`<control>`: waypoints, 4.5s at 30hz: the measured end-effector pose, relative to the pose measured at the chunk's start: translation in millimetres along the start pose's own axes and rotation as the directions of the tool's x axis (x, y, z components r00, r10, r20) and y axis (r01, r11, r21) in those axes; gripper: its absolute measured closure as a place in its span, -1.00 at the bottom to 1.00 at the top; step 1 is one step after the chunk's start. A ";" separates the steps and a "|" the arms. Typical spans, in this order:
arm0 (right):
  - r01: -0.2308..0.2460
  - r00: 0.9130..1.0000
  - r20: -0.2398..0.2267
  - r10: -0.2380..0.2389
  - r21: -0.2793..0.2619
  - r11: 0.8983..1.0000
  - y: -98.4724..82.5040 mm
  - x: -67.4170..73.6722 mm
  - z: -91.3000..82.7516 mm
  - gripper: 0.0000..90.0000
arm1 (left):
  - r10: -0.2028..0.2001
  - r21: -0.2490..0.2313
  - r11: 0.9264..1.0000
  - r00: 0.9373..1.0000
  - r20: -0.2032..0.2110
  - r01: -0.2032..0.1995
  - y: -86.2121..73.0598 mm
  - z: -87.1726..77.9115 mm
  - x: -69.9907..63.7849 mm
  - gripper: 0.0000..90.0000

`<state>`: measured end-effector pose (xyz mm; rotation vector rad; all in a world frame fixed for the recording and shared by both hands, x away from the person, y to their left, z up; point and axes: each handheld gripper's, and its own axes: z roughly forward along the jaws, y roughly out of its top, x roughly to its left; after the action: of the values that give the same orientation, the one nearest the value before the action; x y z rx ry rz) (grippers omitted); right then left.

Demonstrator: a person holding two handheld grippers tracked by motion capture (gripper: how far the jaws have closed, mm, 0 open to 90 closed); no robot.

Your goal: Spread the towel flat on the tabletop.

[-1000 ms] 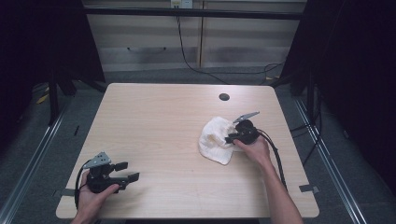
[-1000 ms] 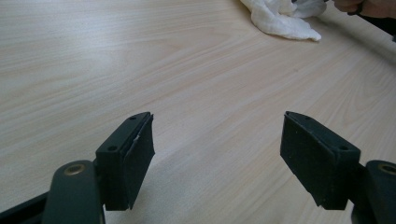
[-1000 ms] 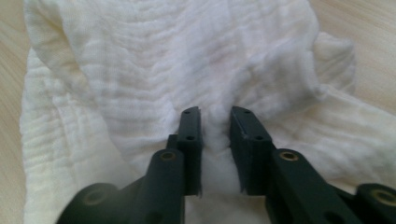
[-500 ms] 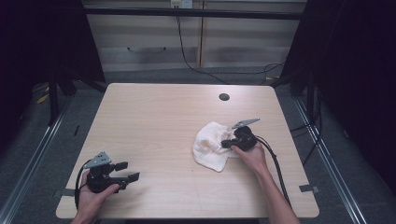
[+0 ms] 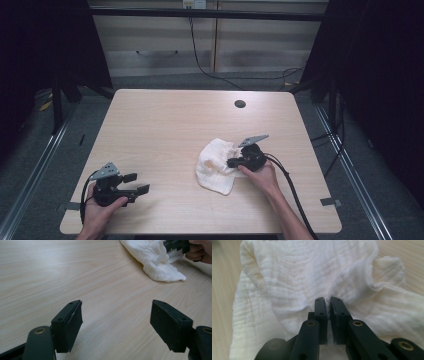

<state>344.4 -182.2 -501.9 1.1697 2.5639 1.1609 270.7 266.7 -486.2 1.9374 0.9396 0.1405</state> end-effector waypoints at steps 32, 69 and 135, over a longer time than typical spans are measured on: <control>0.069 0.996 -0.052 -0.072 -0.068 0.995 9.3 70.3 -6.1 0.32 | -0.002 -0.004 1.000 1.000 0.002 0.002 0.4 -0.6 1.6 -0.43; 0.052 0.994 0.101 -0.052 0.004 0.999 -16.9 -1.7 -18.4 0.77 | -0.003 -0.006 1.000 1.000 0.005 0.003 0.6 0.2 2.6 -0.43; 0.091 0.991 -0.066 -0.118 -0.315 0.945 71.9 47.3 -97.9 0.94 | -0.018 -0.025 1.000 1.000 0.002 0.018 3.2 -0.7 2.8 -0.39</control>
<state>318.7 -179.2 -374.1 0.9206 2.3471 1.5470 274.1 268.2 -484.0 1.9049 0.9496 0.1397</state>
